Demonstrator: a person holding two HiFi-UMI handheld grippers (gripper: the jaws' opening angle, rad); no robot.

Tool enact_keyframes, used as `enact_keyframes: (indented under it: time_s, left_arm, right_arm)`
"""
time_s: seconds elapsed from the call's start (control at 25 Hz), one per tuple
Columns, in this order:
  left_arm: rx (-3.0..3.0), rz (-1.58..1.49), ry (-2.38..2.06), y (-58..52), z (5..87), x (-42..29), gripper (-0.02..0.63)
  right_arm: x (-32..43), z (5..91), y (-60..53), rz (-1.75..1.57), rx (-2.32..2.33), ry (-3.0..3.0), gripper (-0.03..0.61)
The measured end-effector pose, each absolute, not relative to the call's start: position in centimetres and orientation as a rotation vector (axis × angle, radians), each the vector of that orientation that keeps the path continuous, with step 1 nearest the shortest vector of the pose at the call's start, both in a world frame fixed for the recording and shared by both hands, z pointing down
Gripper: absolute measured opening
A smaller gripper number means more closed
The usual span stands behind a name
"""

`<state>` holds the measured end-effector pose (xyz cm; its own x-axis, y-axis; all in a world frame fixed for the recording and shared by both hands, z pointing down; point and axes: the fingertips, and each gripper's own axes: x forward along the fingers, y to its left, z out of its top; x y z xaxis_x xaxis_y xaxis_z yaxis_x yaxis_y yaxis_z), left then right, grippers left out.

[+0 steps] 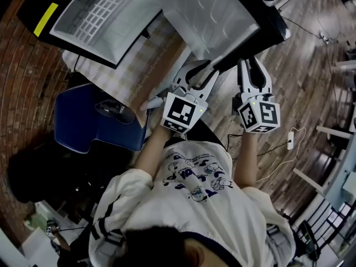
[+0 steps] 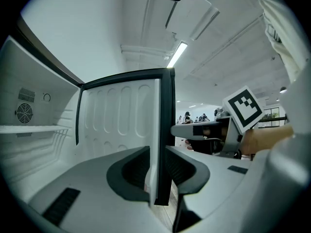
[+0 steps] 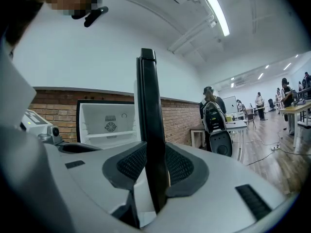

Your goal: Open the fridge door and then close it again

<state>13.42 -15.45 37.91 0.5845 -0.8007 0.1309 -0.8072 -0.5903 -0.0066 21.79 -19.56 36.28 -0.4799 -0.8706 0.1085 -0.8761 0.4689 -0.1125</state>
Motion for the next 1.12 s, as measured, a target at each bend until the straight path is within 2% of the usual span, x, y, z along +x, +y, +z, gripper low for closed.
enact_keyframes:
  time_s: [1.12]
  left_arm:
    - [2.857, 0.166, -1.165, -22.1, 37.1, 19.5, 0.107]
  right_arm:
    - [28.7, 36.2, -27.5, 0.264, 1.612, -2.637, 0.095]
